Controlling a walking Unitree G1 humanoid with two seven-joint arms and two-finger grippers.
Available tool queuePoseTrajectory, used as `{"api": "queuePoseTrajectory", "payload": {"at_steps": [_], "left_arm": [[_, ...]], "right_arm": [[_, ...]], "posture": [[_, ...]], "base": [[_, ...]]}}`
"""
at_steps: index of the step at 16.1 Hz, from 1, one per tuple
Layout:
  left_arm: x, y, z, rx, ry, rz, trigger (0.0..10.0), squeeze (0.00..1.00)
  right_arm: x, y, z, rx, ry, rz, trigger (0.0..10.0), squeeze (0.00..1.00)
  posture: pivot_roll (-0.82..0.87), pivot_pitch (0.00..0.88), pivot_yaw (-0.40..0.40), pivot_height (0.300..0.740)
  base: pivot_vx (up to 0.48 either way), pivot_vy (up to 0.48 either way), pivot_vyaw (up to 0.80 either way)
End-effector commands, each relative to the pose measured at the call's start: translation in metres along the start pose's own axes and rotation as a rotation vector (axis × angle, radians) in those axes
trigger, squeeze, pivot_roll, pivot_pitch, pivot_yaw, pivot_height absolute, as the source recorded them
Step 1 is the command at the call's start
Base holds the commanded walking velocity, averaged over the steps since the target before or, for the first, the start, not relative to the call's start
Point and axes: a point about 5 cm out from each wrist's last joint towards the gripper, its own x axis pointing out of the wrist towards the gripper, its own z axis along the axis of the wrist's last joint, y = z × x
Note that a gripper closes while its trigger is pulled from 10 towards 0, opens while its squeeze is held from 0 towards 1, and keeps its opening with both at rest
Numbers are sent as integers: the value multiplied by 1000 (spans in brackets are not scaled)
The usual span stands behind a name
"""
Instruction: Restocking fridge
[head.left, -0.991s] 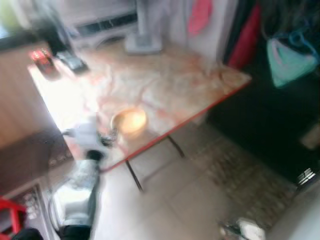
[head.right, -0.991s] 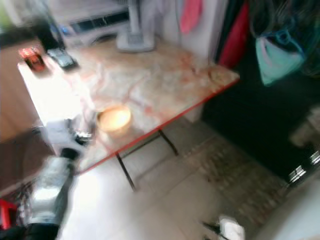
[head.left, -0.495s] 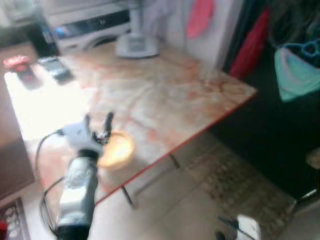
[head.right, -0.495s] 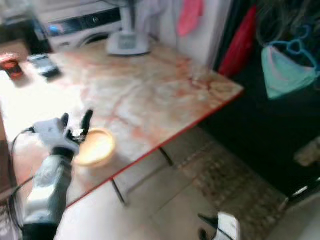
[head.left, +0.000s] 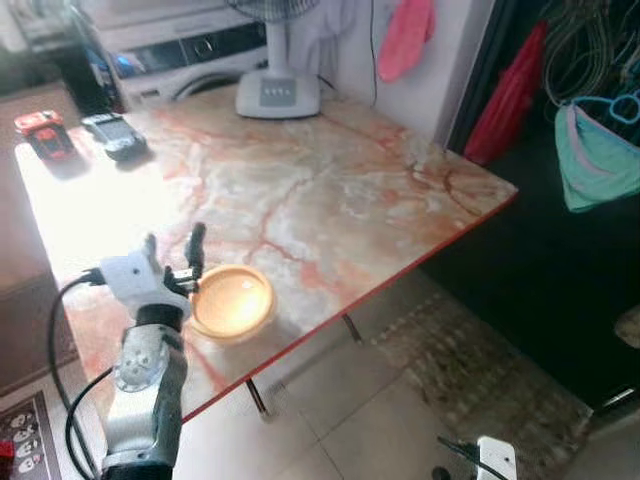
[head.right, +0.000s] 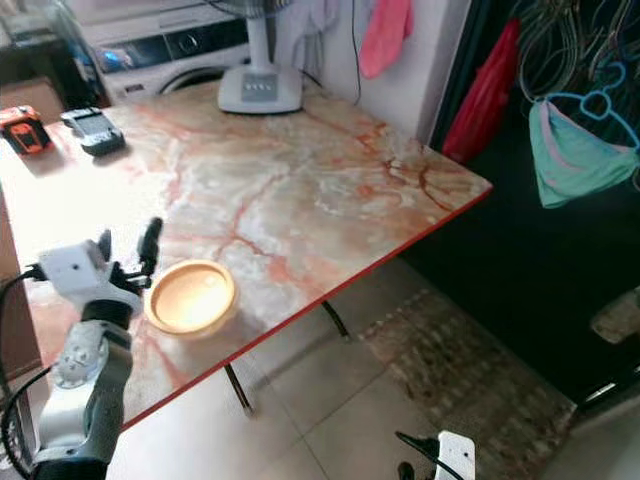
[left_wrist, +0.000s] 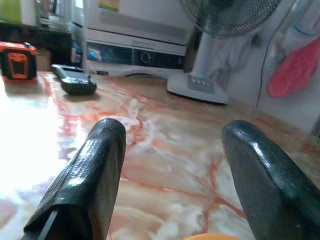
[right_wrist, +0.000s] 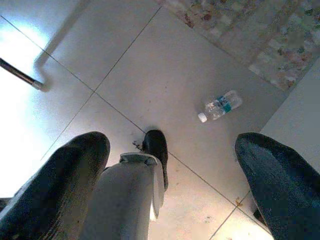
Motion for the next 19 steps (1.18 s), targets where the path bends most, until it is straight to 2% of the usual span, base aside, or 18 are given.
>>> {"api": "queuePoseTrajectory", "payload": {"at_steps": [1, 2, 3, 4, 5, 6, 8, 9, 10, 13, 19], "left_arm": [[-7, 19, -8, -35, 64, 80, 10000, 0], [-10, 29, -11, -50, 85, 110, 10000, 0], [-13, 40, -16, -101, 122, 119, 10000, 27], [-14, 49, -18, -199, 145, 128, 10000, 1000], [-14, 49, -19, -239, 158, 116, 10000, 1000], [-12, 51, -20, -276, 186, 59, 10000, 1000], [-12, 35, -26, -374, 267, -109, 10000, 1000], [-14, 29, -27, -372, 288, -159, 10000, 1000], [-16, 20, -32, -368, 330, -226, 10000, 0], [-19, 18, -38, -372, 350, -214, 10000, 0], [-24, 32, -27, -416, 282, -137, 10000, 0]], "right_arm": [[-1, -4, -2, -1, 10, -13, 10000, 0], [-1, -4, -2, -2, 10, -12, 10000, 0], [-1, -4, -2, -3, 12, -12, 10000, 0], [-1, -4, -2, -7, 14, -11, 10000, 0], [-1, -4, -2, -9, 15, -11, 10000, 0], [-1, -5, -1, -10, 14, -12, 10000, 0], [-1, -5, -1, -19, 14, -10, 10000, 0], [-1, -5, 0, -21, 14, -9, 10000, 0], [-1, -6, 0, -16, 11, -11, 10000, 0], [-1, -7, -1, -17, 12, -12, 10000, 0], [-1, -6, -2, -20, 12, -12, 10000, 0]], "posture": [[131, 60, -4, 740], [132, 60, -4, 740], [139, 62, -6, 740], [143, 65, -9, 740], [143, 65, -9, 740], [141, 66, -13, 740], [138, 64, -15, 740], [133, 66, -14, 740], [127, 63, -15, 740], [123, 59, -16, 740], [125, 44, -7, 740]], "base": [[0, 0, 0], [0, 0, 0], [0, 0, 0], [0, 0, 0], [0, 0, 0], [0, 0, 0], [0, 0, 0], [0, 0, 0], [0, 0, 0], [0, 0, 0], [0, 0, 0]]}}
